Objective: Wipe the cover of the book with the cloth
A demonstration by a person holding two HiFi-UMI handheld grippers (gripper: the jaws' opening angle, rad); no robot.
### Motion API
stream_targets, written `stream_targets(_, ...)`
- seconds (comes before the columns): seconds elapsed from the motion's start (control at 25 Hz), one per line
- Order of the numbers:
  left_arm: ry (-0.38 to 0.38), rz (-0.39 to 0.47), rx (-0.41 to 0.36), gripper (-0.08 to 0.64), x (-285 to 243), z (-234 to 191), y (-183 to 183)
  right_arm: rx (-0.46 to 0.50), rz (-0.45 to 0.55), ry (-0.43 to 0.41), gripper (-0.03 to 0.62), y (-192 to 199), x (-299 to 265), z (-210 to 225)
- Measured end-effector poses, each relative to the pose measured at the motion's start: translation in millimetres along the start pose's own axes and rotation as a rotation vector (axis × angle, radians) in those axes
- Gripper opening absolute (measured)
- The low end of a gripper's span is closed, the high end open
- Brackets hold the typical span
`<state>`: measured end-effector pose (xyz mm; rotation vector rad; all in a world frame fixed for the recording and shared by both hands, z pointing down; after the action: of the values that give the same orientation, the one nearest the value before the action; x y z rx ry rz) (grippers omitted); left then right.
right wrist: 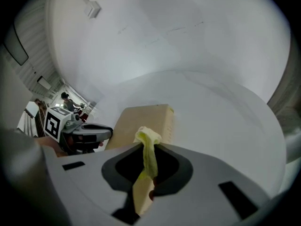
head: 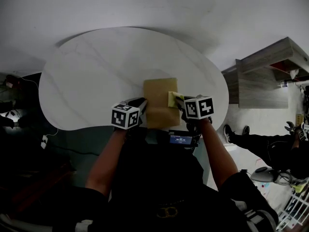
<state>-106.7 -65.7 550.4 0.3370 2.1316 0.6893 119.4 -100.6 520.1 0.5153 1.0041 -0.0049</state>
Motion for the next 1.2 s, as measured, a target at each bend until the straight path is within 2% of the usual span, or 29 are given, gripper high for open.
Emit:
stream_targets(0.2,-0.001,-0.001,0.001,0.048,-1,0,1,0.005,-0.007,-0.077,0.087,0,-7,-20)
stream_targets(0.4,0.002,-0.001,0.005,0.048,0,0,0,0.028,-0.043,-0.144,0.087,1,-17,-43)
stream_targets(0.68,0.008,0.004,0.013,0.048,0,-1,0,0.015,-0.102,-0.226,0.087,8,-31,-68)
stream_targets(1.0,0.005,0.01,0.015,0.048,-2,0,0,-0.01,-0.141,-0.225,0.087,15,-42,-75)
stream_targets(1.2,0.005,0.012,0.015,0.048,-1,0,1,0.008,-0.136,-0.201,0.087,17,-45,-74)
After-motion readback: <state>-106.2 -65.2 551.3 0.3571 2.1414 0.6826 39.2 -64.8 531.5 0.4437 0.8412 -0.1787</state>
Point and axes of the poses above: the fingertips, and each gripper's own axes: x backward along the fingers, z to its right, y out of its underside, the point moved 8 cm from there along x, backward along the fingers, and after that the axes turned 1 degree about -y, right-handed, at the moved point
